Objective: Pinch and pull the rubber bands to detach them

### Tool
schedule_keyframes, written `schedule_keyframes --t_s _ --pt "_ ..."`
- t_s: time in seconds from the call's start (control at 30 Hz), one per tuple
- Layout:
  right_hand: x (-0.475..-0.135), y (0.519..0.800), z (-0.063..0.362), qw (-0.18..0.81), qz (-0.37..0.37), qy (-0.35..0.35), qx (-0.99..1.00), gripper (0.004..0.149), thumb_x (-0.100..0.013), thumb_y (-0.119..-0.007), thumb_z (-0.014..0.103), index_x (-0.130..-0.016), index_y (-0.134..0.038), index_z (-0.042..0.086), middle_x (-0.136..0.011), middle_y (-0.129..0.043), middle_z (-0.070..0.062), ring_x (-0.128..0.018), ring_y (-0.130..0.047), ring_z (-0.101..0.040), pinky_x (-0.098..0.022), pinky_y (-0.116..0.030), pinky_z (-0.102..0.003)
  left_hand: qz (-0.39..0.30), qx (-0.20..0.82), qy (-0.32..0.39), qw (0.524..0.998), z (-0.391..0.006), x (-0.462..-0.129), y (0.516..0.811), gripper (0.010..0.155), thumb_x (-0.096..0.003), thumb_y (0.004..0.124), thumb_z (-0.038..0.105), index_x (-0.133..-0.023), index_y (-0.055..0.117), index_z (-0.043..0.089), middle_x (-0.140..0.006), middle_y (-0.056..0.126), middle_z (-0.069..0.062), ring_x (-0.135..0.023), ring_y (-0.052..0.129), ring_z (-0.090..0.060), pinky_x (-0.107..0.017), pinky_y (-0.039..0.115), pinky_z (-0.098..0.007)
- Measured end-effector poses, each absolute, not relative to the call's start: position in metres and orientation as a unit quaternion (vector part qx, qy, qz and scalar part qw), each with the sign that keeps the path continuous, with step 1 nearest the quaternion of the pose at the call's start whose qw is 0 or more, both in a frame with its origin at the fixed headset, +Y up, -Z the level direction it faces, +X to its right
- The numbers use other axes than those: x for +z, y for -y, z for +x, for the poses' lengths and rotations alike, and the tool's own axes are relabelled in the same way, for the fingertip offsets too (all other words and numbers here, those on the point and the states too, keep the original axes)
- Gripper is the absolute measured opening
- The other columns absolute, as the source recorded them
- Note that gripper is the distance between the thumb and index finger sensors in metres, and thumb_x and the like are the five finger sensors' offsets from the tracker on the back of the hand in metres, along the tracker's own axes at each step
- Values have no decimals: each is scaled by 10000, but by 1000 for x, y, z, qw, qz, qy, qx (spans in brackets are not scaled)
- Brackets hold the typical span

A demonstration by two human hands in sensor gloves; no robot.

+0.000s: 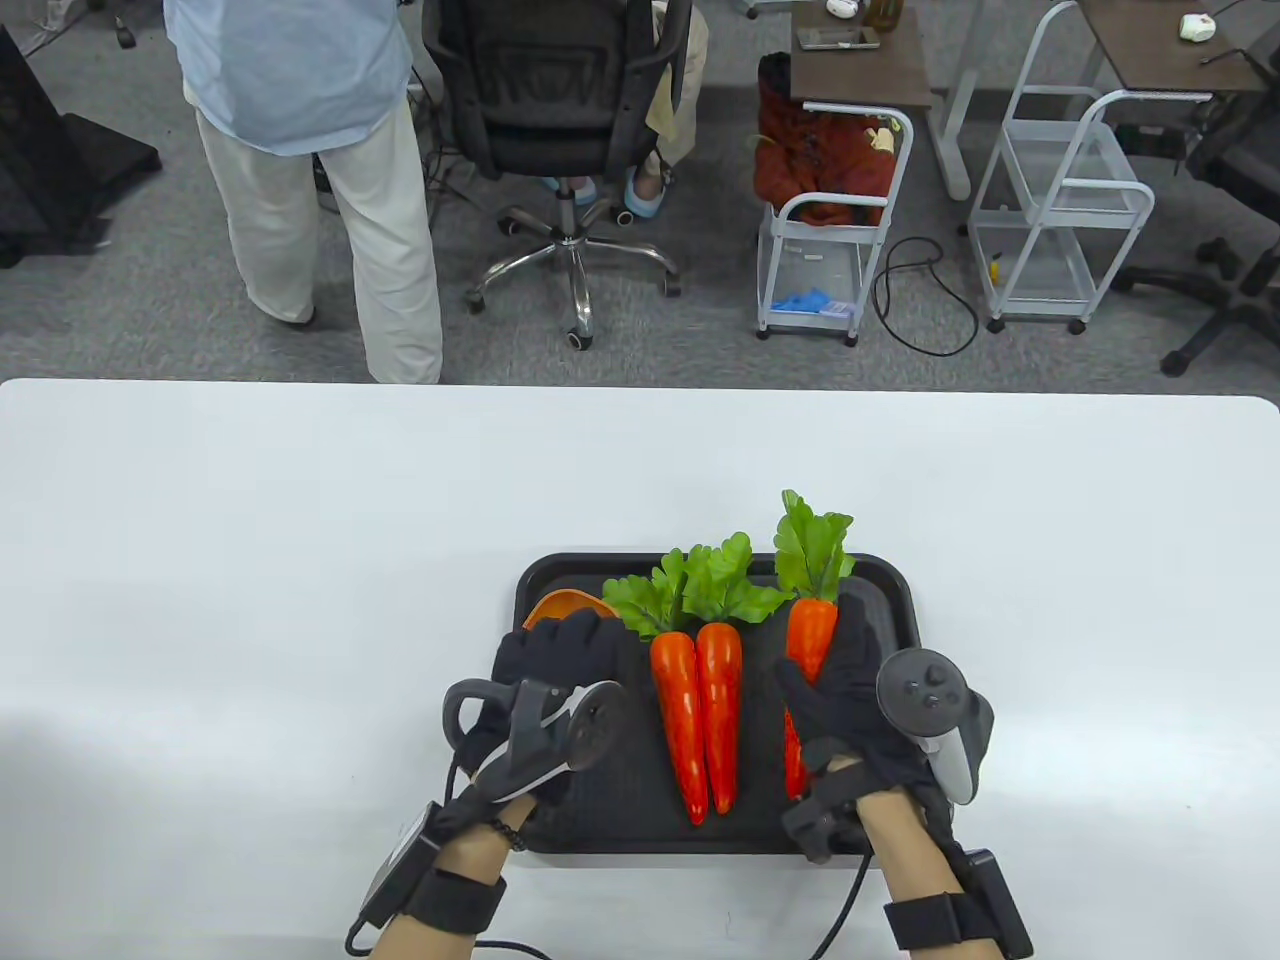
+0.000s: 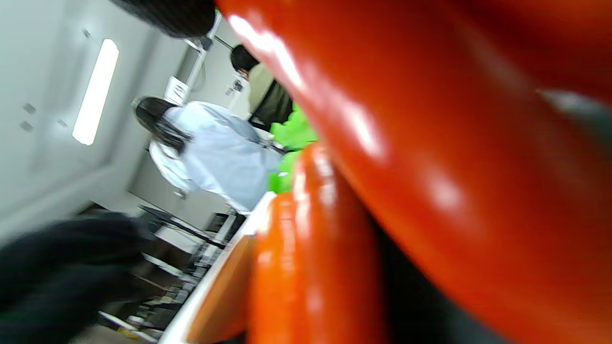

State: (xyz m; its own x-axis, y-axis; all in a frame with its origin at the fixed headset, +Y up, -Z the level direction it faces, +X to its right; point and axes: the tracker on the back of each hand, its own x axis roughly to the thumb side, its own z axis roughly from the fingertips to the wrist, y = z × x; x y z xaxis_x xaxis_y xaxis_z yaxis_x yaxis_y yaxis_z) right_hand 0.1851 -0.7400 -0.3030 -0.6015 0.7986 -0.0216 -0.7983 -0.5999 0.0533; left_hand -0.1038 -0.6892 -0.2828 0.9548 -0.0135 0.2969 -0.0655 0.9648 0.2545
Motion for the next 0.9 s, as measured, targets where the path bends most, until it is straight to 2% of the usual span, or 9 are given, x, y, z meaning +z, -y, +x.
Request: schedule_keyframes --t_s 0.17,0.57,0.9 --pt "-307 737 187 331 -45 -22 942 871 -546 -677 498 -1013 -1 210 -1038 -84 -330 -798 -591 -651 -535 -679 -609 145 31 163 975 -104 -263 687 522 -480 734 532 -973 774 366 -1035 912 6 -820 1002 -238 -619 833 -509" --pt "-325 746 166 75 -128 -101 984 878 -542 -662 500 -1005 22 202 -1034 -68 -325 -813 -579 -645 -553 -673 -600 145 50 176 972 -108 -251 693 523 -482 734 528 -974 776 357 -1025 921 2 -800 1015 -232 -603 848 -489" --pt "-332 757 155 6 -140 -141 980 866 -546 -646 495 -1003 21 184 -1025 -48 -328 -822 -559 -647 -567 -664 -594 142 59 179 972 -109 -247 695 526 -480 736 529 -974 778 354 -1019 926 2 -788 1022 -228 -593 856 -478"
